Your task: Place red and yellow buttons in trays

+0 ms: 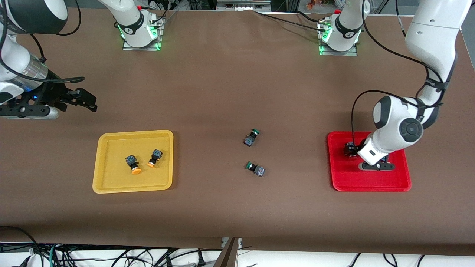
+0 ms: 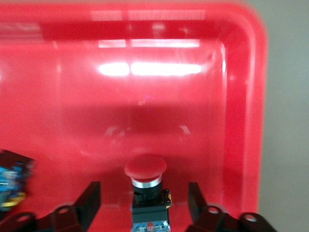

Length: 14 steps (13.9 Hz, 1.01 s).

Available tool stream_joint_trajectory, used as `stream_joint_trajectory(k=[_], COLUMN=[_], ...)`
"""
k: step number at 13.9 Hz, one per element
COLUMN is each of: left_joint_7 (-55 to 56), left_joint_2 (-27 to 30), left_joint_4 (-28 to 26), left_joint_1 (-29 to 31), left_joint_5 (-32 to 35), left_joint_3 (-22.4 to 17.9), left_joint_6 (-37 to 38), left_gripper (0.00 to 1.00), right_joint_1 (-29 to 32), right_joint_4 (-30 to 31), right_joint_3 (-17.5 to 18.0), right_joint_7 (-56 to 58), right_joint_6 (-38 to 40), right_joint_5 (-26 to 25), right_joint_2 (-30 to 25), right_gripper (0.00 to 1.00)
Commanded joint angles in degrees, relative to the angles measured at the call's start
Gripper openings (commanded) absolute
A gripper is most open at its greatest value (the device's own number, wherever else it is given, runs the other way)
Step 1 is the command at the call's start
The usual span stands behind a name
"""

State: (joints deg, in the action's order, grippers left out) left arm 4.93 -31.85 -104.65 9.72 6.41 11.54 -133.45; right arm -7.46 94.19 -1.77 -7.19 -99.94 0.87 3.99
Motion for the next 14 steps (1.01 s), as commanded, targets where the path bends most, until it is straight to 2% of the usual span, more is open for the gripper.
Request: stream_joint_trajectory(k=[1,3,6,9,14], left_joint_7=[-0.9,-0.9,-0.9,-0.9,-0.4], left_joint_2=[1.0,0.7,1.3,2.6,14.3], left_joint_4=[13.3,21.2,26.9,32.6,30.9], left_joint_1=[-1.0,-1.3,-1.3,-1.0,-1.6], left_joint_5=[0.5,0.5,0.5,-1.6,-5.0], left_joint_3=[0.6,0.5,0.6,0.5,-0.6], left_joint_6=[14.7,21.3,26.4,36.4,46.9], left_gripper=[1.0,1.0,1.0,1.0,1.0], right_joint_1=[0.1,0.0,0.0,0.0,-0.1], right_joint_4=[-1.6,-1.6,-2.5,-2.5,-2.7], right_joint_3=[0.1,0.3,0.1,0.2,0.4], right_joint_7=[-0.5,-0.8,-0.7,-0.5,-0.5], right_joint_6=[1.8,1.8,1.8,1.9,1.9], right_joint_5=[0.0,0.0,0.1,0.1,0.1], right_joint_2=[0.8,0.7,0.5,0.6,0.5], right_gripper=[1.0,1.0,1.0,1.0,1.0])
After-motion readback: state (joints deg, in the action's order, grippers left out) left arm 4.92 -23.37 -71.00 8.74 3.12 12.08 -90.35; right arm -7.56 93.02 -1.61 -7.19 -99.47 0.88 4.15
